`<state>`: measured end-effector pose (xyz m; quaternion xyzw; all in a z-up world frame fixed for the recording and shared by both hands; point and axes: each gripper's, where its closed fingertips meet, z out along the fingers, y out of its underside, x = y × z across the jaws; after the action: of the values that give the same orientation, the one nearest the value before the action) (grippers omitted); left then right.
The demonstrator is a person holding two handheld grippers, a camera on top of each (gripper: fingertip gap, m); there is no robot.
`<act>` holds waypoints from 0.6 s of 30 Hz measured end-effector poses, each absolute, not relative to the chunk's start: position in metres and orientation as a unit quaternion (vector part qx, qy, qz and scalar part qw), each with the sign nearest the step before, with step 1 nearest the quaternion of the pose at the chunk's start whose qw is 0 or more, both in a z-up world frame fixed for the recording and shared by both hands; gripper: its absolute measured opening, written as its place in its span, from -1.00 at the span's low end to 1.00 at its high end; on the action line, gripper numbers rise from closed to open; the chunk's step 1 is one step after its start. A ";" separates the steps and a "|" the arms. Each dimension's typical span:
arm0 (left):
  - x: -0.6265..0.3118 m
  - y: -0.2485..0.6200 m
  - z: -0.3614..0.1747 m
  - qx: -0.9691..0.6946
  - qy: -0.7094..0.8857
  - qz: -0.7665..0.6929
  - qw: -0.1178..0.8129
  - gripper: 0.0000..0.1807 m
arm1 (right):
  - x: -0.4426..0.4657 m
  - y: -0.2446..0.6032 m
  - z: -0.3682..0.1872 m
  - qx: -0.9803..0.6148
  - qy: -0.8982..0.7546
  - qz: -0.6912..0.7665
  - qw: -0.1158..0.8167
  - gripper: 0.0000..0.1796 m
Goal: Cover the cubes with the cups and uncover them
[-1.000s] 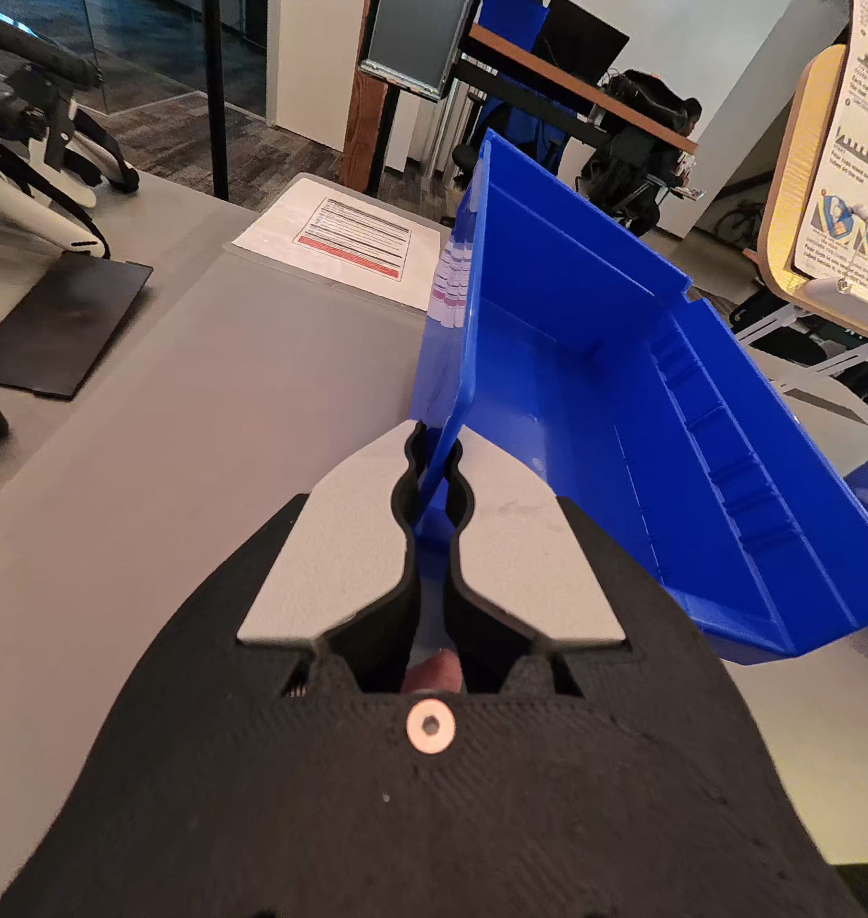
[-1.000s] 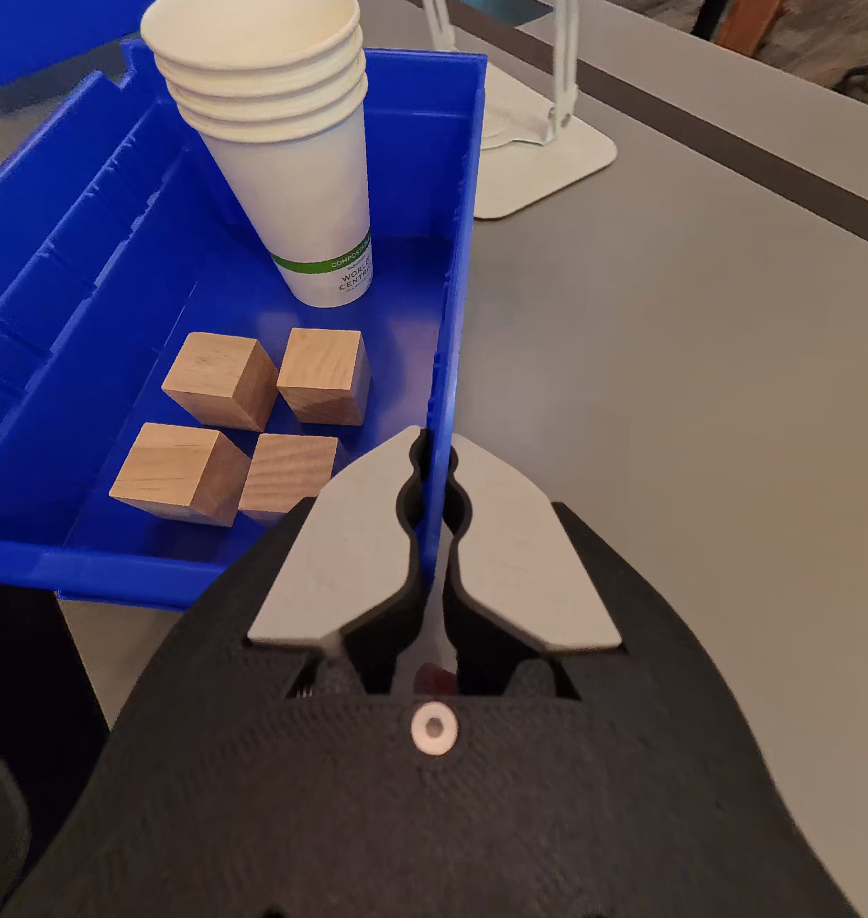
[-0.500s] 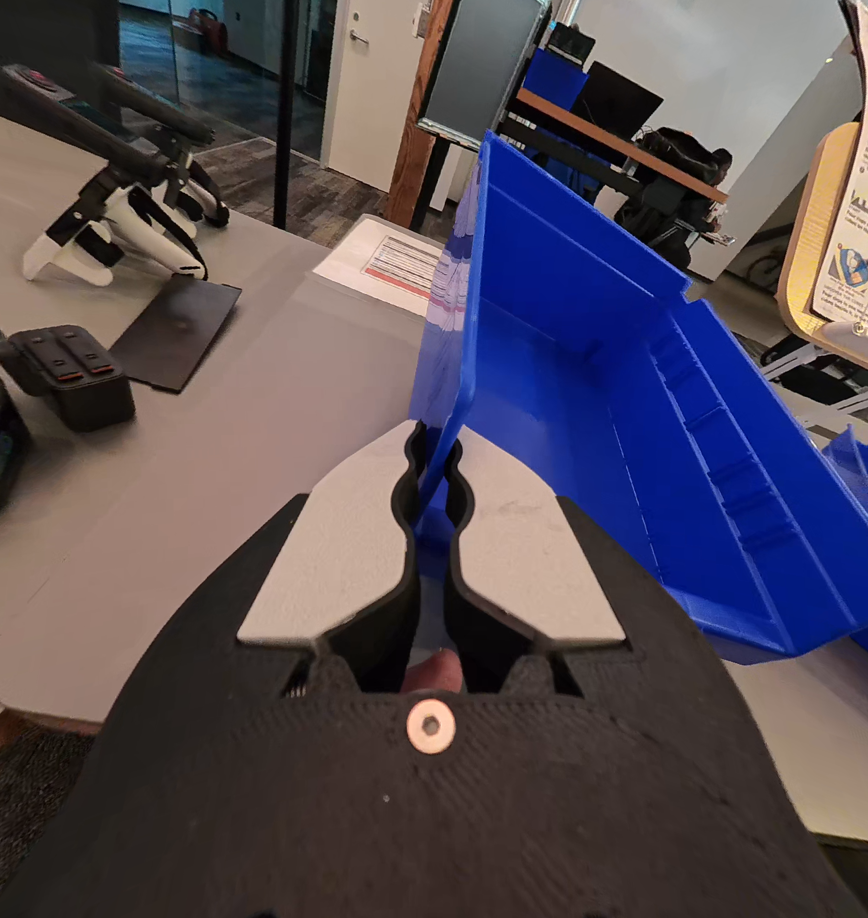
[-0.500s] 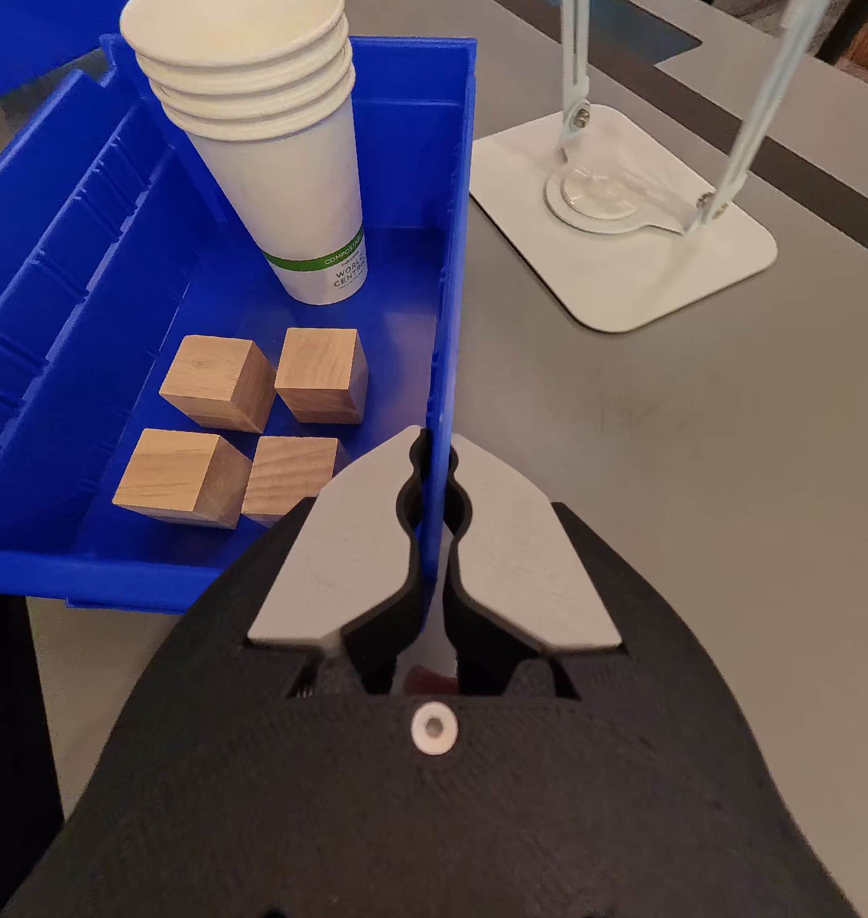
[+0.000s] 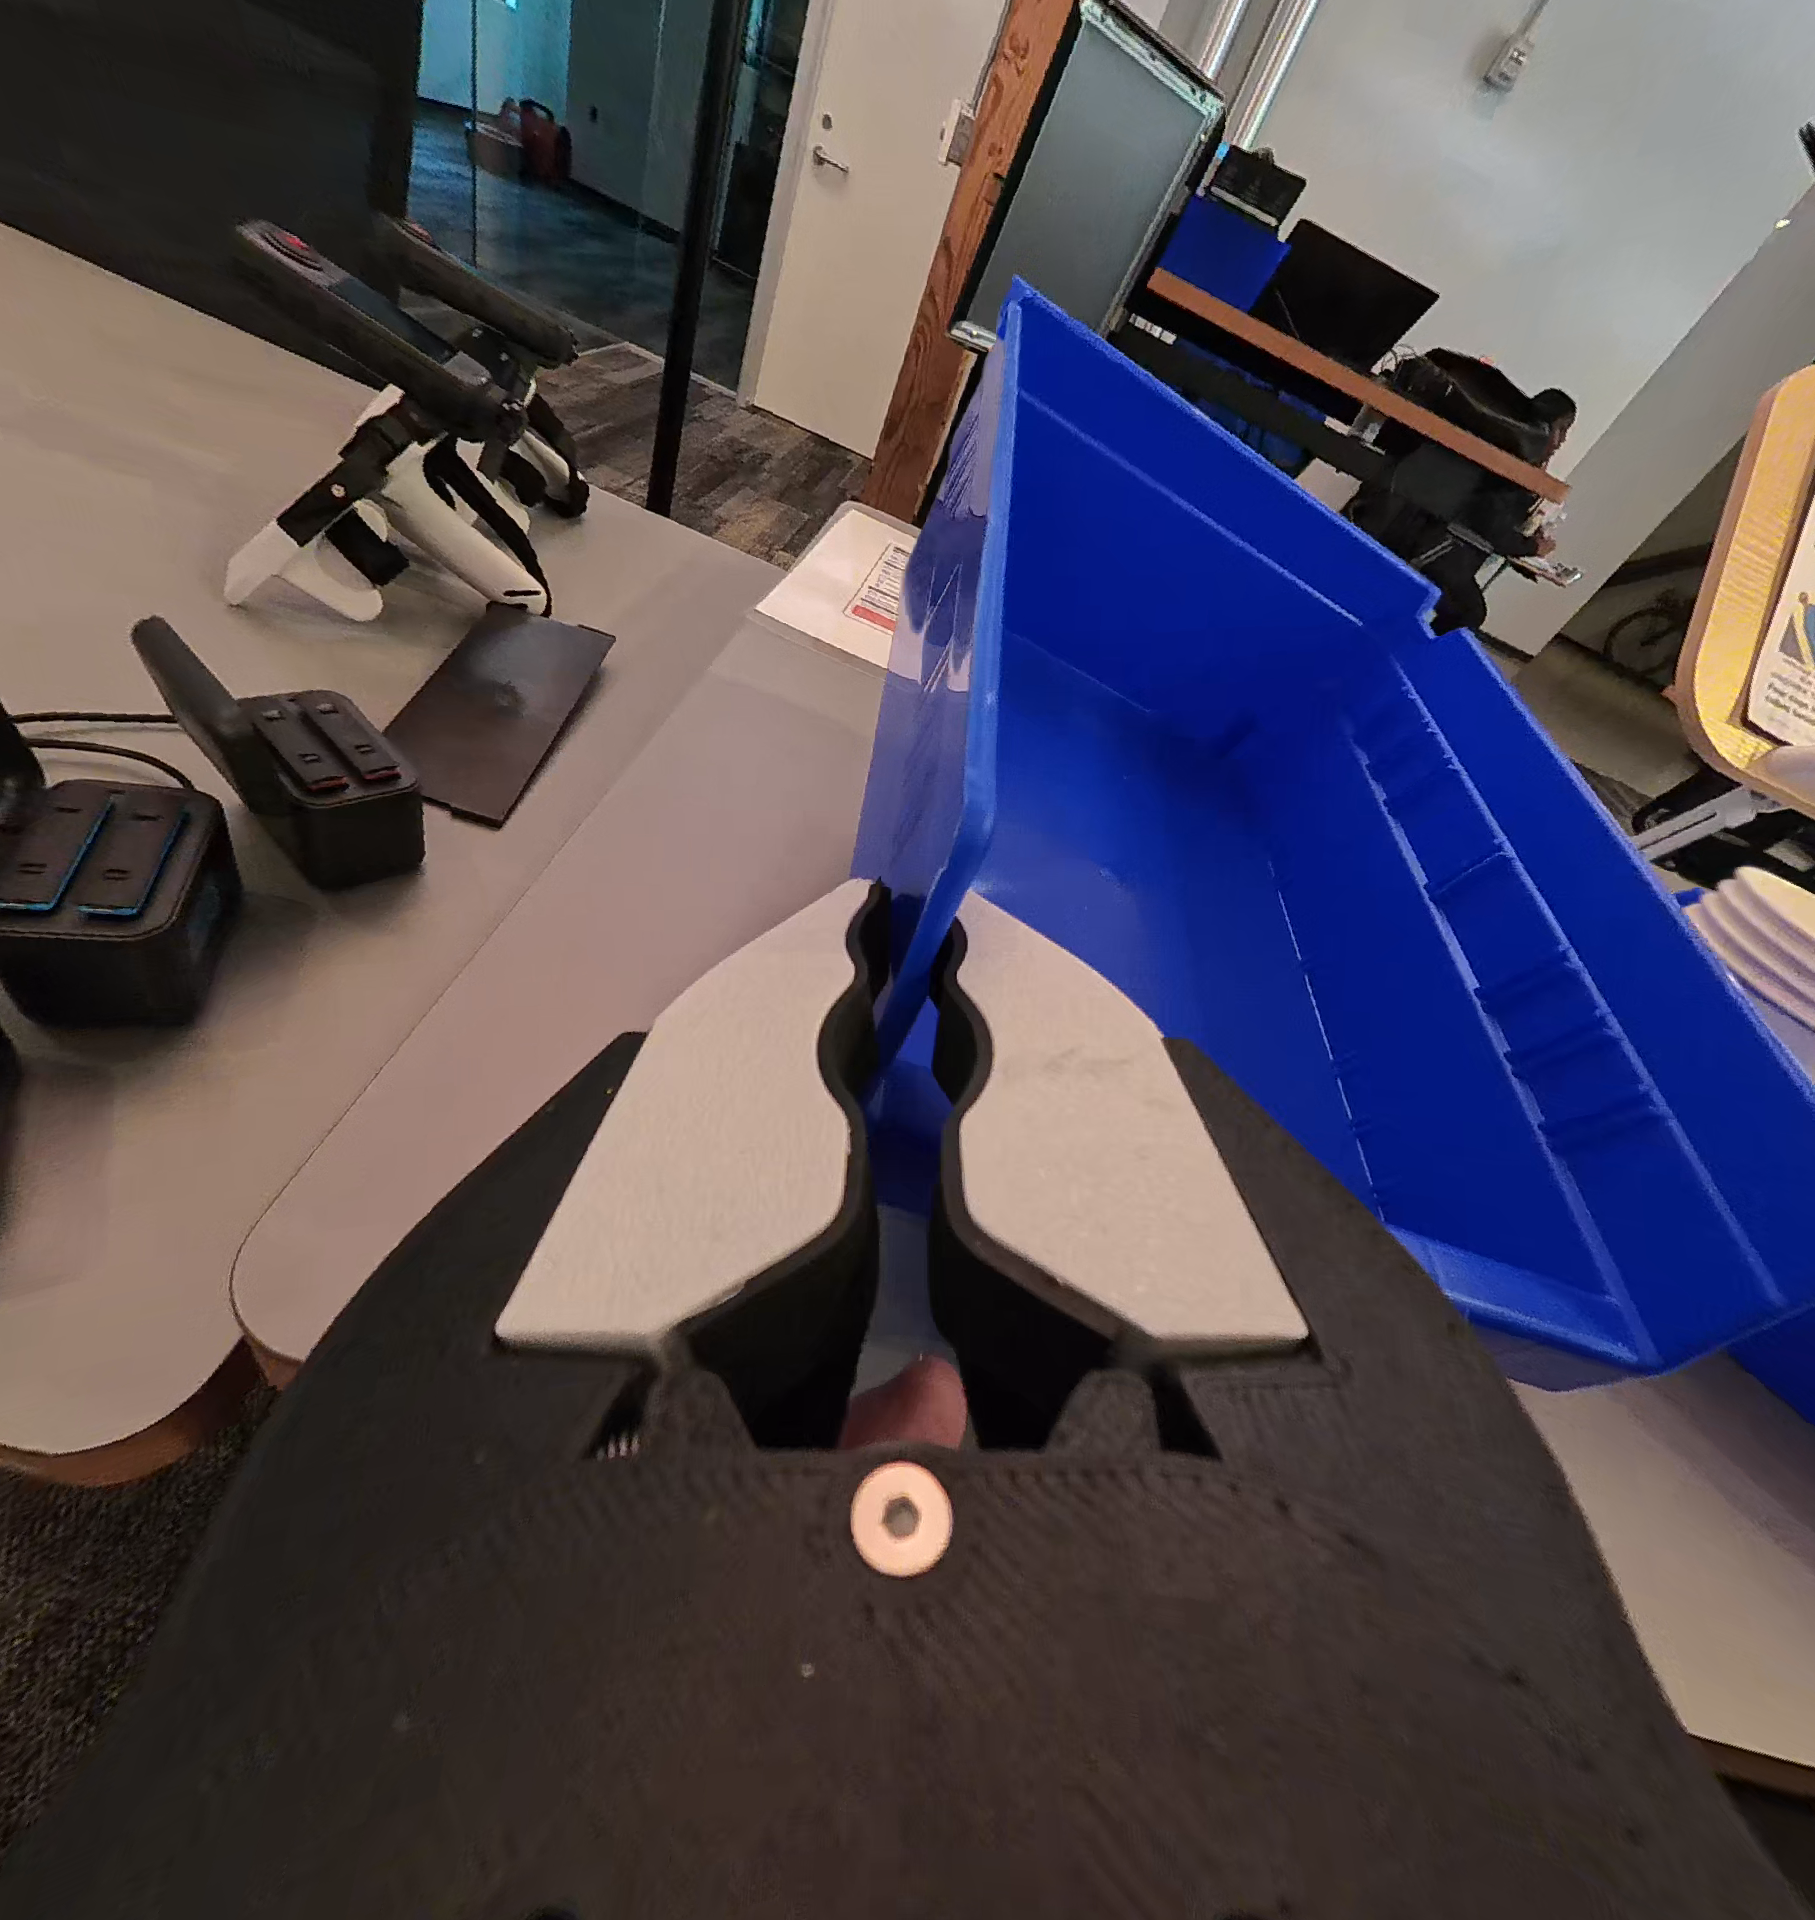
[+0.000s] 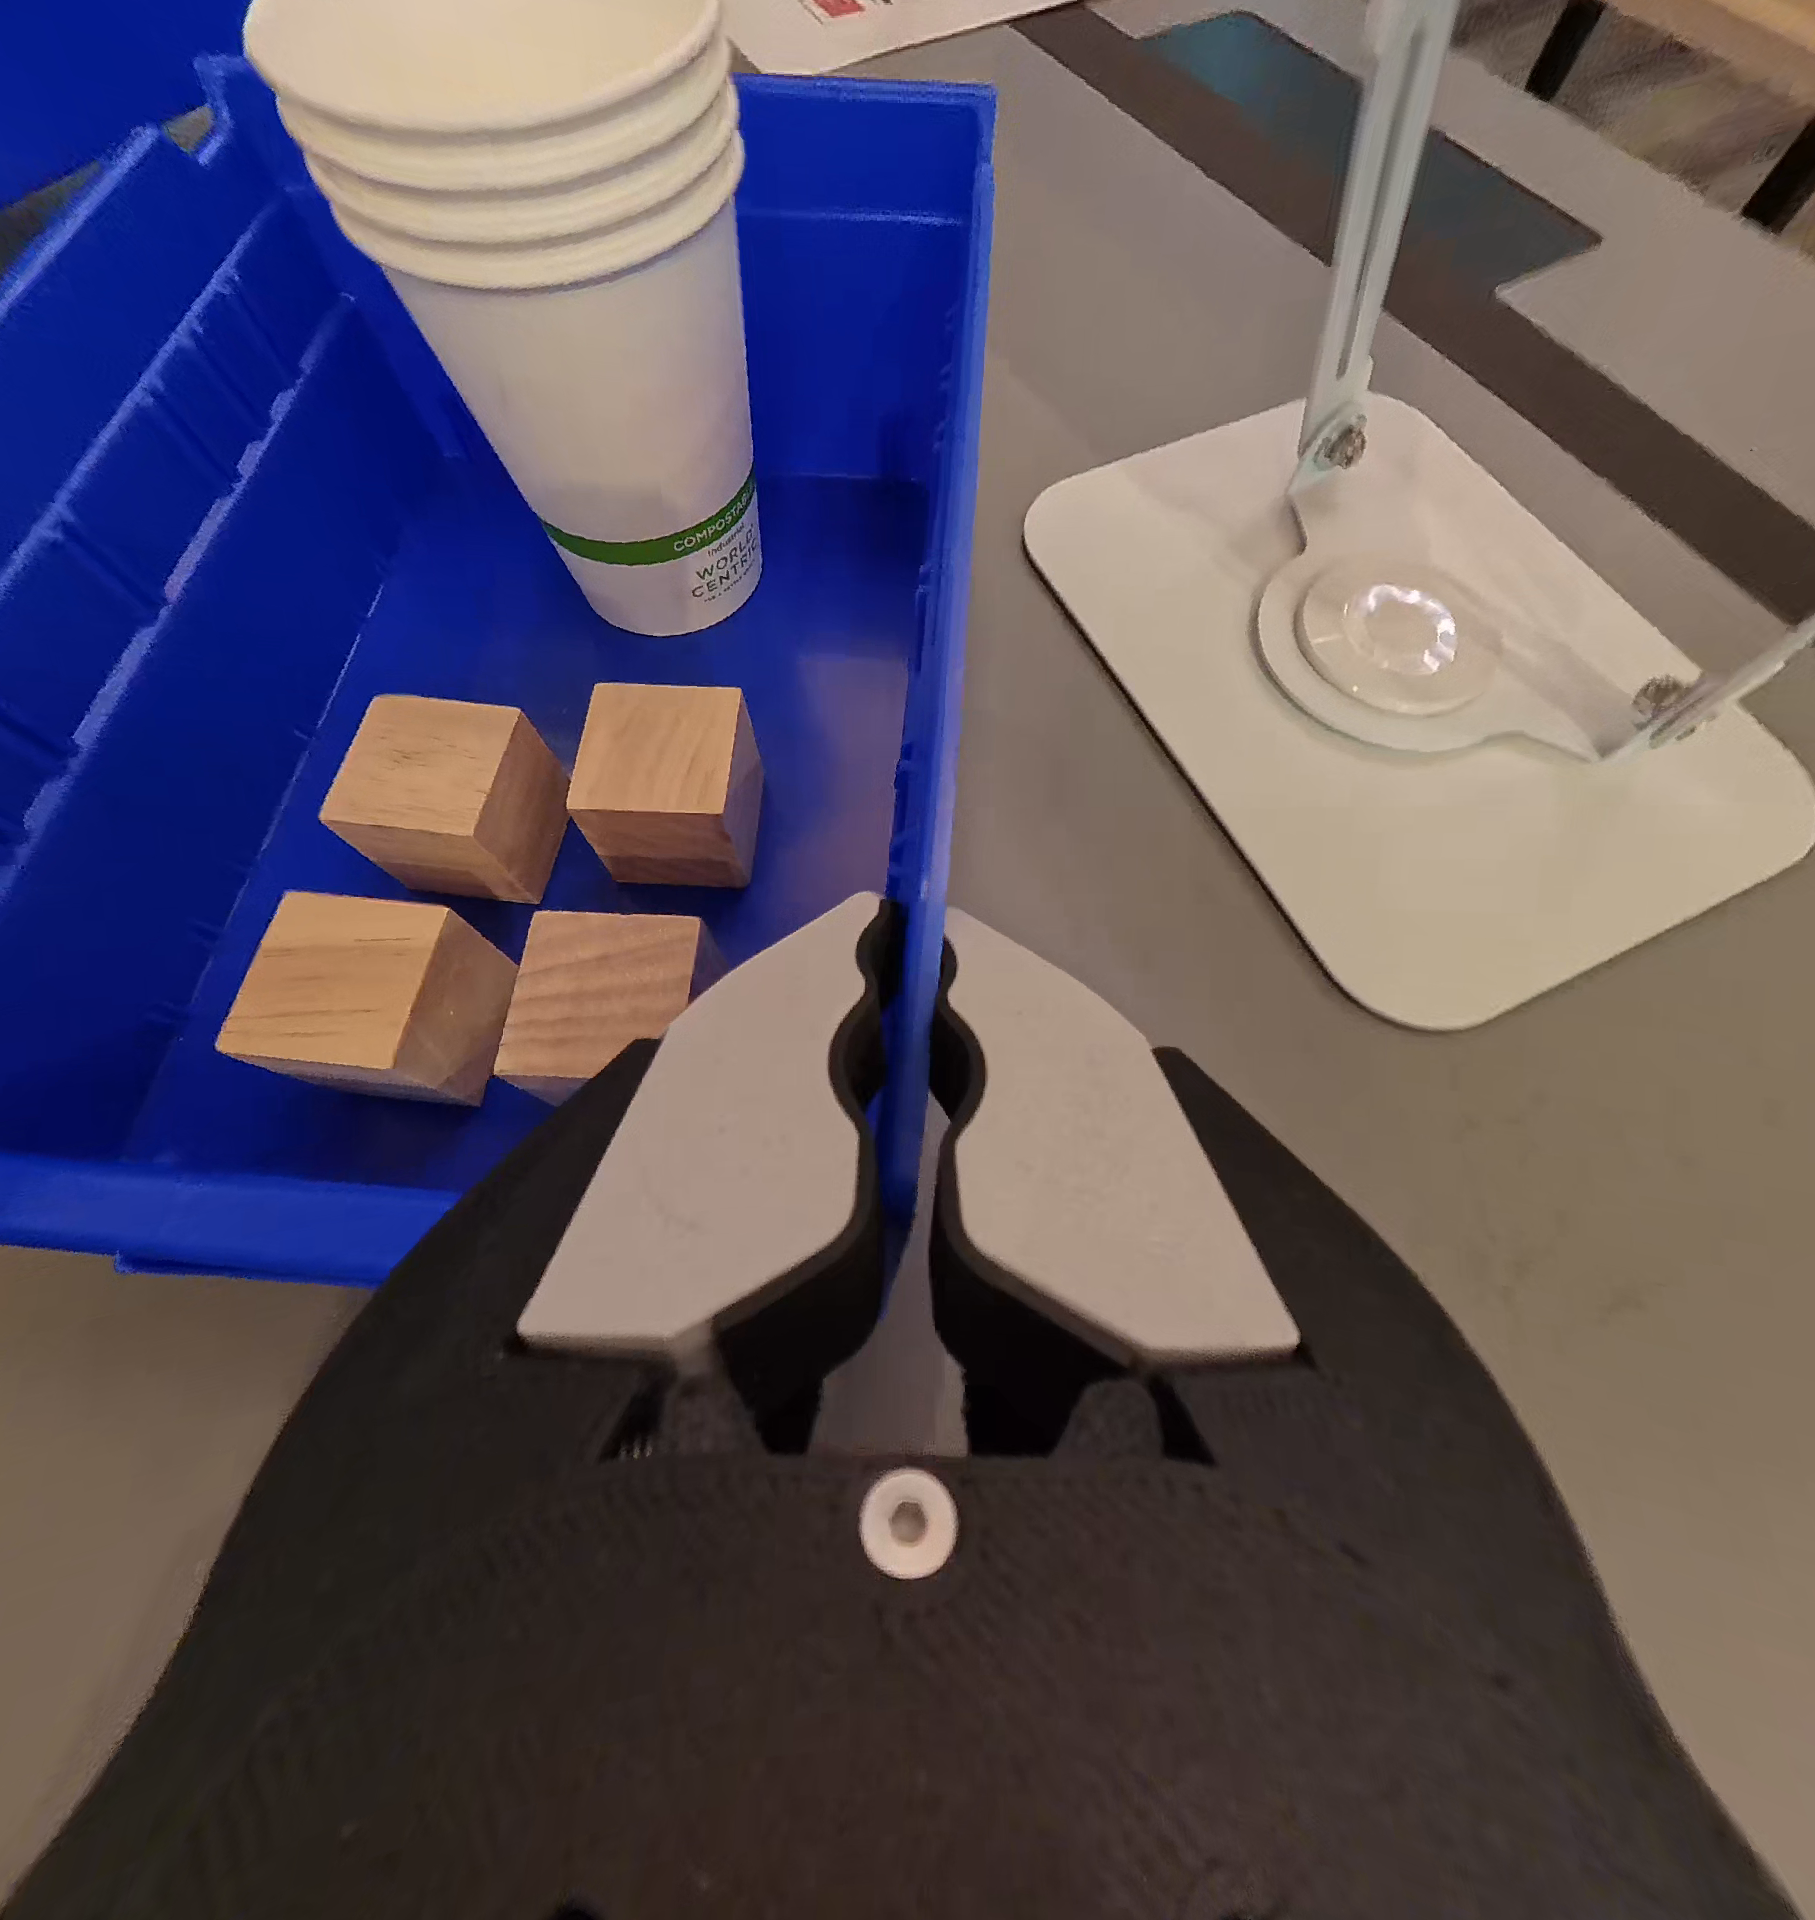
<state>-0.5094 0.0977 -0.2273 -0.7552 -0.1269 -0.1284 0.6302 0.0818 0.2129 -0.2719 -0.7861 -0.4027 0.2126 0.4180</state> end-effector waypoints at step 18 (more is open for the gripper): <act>-0.517 0.081 -0.217 -0.742 -0.144 -0.119 0.644 -0.93 | 0.050 0.081 -0.252 -0.476 -0.822 0.143 0.278 -0.40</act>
<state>-0.5172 0.0806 -0.2171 -0.7417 -0.1438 -0.1185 0.6443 0.0500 0.0812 -0.2524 -0.4763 -0.8218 0.1429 0.2781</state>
